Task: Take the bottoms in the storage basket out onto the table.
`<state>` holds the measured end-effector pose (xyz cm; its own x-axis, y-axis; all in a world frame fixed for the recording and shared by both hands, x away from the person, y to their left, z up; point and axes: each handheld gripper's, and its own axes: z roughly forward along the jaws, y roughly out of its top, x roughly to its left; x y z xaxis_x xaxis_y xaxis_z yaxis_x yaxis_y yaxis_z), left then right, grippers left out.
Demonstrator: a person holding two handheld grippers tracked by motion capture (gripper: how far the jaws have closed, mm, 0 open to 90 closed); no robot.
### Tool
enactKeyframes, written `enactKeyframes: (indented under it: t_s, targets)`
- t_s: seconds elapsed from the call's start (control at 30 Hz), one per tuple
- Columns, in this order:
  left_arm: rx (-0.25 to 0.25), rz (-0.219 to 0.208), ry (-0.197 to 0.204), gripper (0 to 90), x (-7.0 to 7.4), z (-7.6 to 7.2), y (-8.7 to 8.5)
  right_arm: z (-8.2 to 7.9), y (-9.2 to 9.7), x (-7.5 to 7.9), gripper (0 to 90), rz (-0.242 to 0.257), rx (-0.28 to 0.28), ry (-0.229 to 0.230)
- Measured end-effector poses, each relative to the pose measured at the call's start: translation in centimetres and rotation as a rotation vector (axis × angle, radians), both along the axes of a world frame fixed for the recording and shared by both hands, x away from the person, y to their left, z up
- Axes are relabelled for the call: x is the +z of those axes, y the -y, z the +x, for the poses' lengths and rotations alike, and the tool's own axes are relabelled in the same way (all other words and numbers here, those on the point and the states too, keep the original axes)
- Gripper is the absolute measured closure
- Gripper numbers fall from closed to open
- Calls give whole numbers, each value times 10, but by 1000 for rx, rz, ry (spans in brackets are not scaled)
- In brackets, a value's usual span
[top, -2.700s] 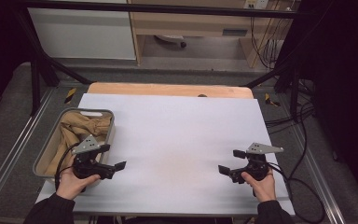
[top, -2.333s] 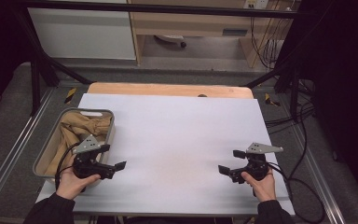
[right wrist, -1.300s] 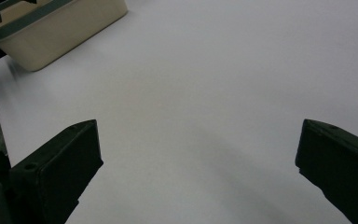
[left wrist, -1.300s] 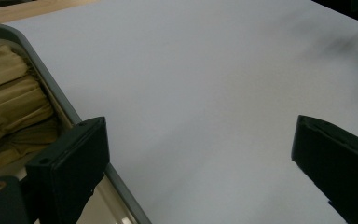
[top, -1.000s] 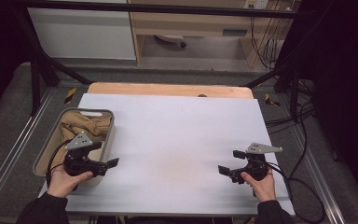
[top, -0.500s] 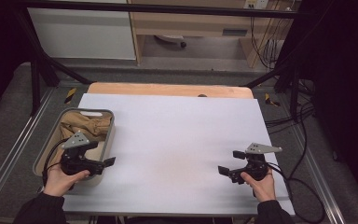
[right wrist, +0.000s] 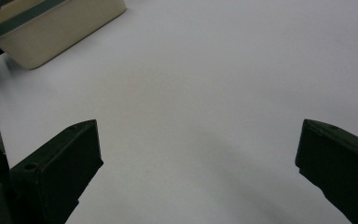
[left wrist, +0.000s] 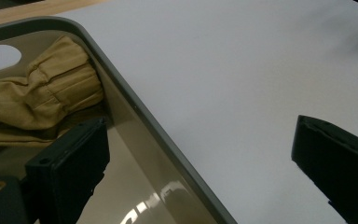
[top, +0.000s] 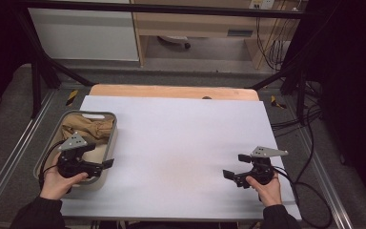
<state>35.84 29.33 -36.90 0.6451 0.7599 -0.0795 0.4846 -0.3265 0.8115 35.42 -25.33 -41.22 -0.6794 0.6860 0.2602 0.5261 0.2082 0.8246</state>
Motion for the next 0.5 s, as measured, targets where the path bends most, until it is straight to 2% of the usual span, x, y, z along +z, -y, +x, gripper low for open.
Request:
enactKeyframes:
  t_s: [0.5]
  targets:
    - [37,15,-3,38,4,2,-12,0,-1,0,7,-2,0,-3]
